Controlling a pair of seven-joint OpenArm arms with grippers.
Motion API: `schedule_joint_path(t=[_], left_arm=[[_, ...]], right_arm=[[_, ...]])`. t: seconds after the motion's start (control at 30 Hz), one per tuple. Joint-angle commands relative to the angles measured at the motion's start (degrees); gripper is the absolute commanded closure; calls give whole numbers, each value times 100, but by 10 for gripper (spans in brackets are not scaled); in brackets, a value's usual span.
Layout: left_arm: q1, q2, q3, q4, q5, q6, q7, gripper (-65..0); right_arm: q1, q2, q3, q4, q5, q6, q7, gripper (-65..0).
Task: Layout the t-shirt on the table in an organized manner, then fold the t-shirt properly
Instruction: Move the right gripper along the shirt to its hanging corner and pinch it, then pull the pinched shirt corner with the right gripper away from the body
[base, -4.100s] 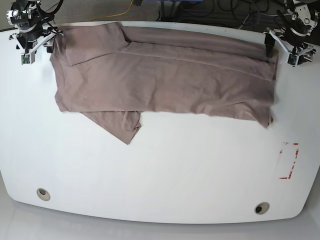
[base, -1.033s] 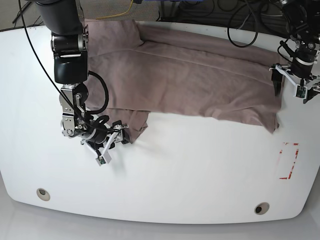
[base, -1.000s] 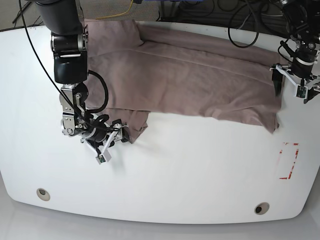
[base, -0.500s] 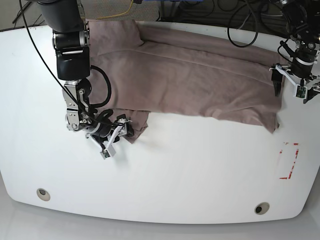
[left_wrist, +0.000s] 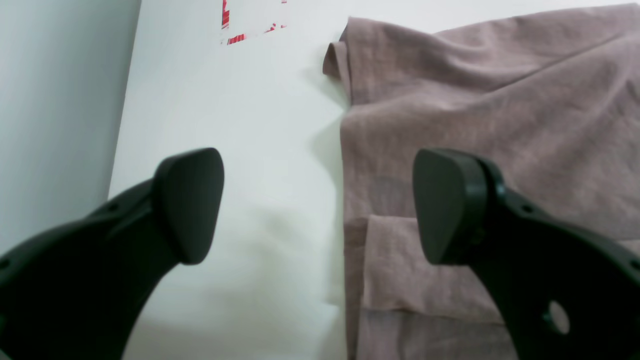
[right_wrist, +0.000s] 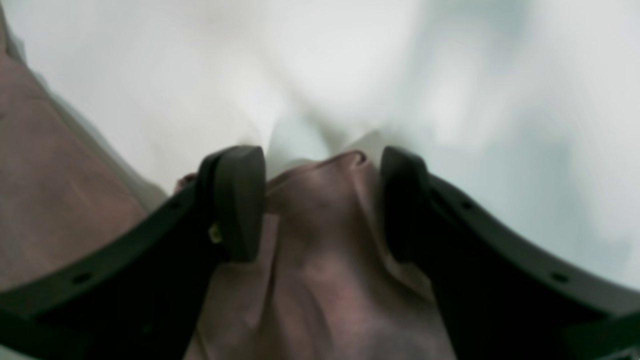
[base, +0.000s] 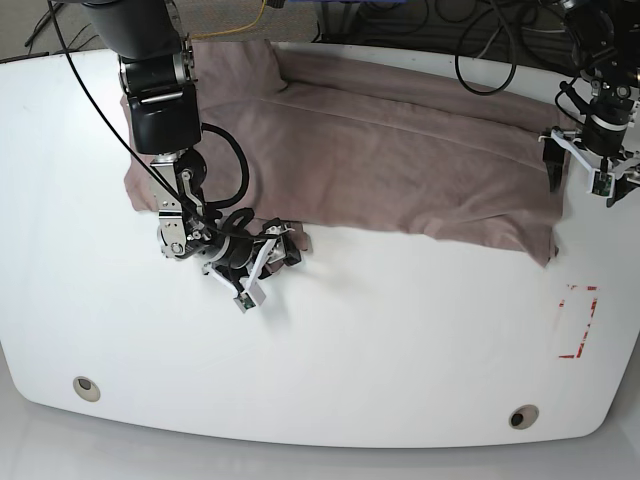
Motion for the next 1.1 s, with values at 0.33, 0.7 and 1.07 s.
schedule_joint_path(t=[0.33, 0.7, 1.07], left_arm=[[-18, -75, -22, 87, -54, 45, -134, -564], [-18, -75, -22, 87, -54, 45, -134, -564], [-18, -83, -22, -1, -54, 45, -134, -564]], right_arm=[[150, 70, 23, 71, 1, -21, 10, 0], [194, 211, 23, 97, 1, -21, 10, 0], [880, 571, 40, 141, 27, -21, -324, 0]])
